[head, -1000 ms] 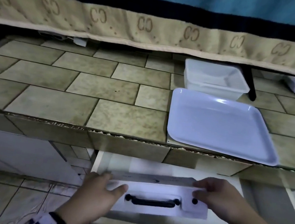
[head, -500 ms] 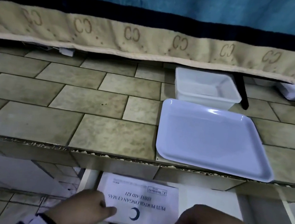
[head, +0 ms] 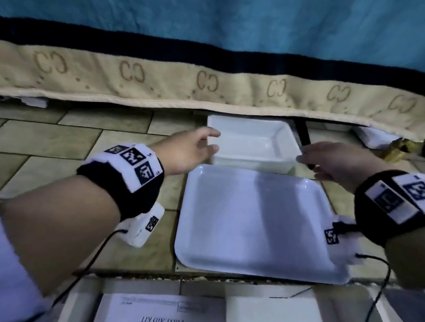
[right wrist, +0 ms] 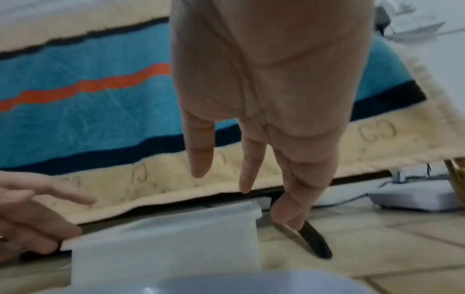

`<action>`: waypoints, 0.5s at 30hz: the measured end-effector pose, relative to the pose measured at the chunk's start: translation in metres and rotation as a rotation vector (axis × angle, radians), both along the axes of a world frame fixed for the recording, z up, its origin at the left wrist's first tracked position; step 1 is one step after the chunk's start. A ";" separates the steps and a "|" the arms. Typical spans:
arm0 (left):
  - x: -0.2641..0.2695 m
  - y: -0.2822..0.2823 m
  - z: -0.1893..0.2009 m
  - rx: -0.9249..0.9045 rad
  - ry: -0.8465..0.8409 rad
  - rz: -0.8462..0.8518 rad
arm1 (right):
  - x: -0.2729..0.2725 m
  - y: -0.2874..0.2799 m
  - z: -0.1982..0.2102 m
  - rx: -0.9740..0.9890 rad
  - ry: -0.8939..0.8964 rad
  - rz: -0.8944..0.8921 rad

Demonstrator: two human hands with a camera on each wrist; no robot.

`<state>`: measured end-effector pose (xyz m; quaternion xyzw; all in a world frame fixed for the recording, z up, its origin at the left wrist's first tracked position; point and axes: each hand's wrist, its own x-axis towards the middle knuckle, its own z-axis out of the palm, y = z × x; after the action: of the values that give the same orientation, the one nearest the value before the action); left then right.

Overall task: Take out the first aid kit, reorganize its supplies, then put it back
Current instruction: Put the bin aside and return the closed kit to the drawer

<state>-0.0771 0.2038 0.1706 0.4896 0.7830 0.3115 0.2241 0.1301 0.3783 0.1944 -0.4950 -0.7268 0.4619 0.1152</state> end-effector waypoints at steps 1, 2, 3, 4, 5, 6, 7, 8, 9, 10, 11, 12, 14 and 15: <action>0.000 0.007 -0.005 -0.074 0.035 -0.010 | -0.004 0.004 -0.006 -0.047 0.003 -0.007; 0.001 0.012 -0.009 -0.119 0.022 -0.012 | -0.008 0.008 -0.012 -0.082 0.021 -0.018; 0.000 0.016 -0.013 -0.124 -0.029 -0.004 | -0.010 0.011 -0.016 -0.094 0.035 -0.022; 0.000 0.019 -0.016 -0.084 -0.110 0.012 | -0.012 0.014 -0.020 -0.082 0.041 -0.022; -0.001 0.020 -0.018 -0.014 -0.196 0.042 | -0.013 0.014 -0.022 -0.053 0.043 -0.030; -0.001 0.019 -0.018 0.066 -0.260 0.076 | -0.013 0.016 -0.023 -0.021 0.062 -0.046; -0.001 0.017 -0.018 0.137 -0.301 0.111 | -0.011 0.015 -0.024 -0.005 0.096 -0.065; -0.001 0.013 -0.016 0.193 -0.316 0.135 | -0.008 0.011 -0.021 0.001 0.134 -0.065; 0.000 0.008 -0.013 0.229 -0.309 0.145 | -0.003 0.004 -0.016 -0.004 0.194 -0.063; 0.004 0.002 -0.009 0.261 -0.297 0.140 | 0.003 -0.005 -0.010 -0.008 0.265 -0.050; 0.009 -0.005 -0.005 0.291 -0.290 0.130 | 0.010 -0.017 -0.004 -0.004 0.343 -0.048; 0.018 -0.014 0.001 0.322 -0.296 0.120 | 0.019 -0.028 0.003 0.008 0.424 -0.066; 0.042 -0.035 0.016 0.415 -0.312 0.085 | 0.043 -0.049 0.012 0.049 0.545 -0.133; 0.056 -0.046 0.023 0.471 -0.319 0.053 | 0.057 -0.061 0.018 0.058 0.598 -0.174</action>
<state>-0.0215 0.1574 0.1932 0.4524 0.6564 0.5636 0.2164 0.1868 0.3170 0.2127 -0.3942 -0.6284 0.5547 0.3769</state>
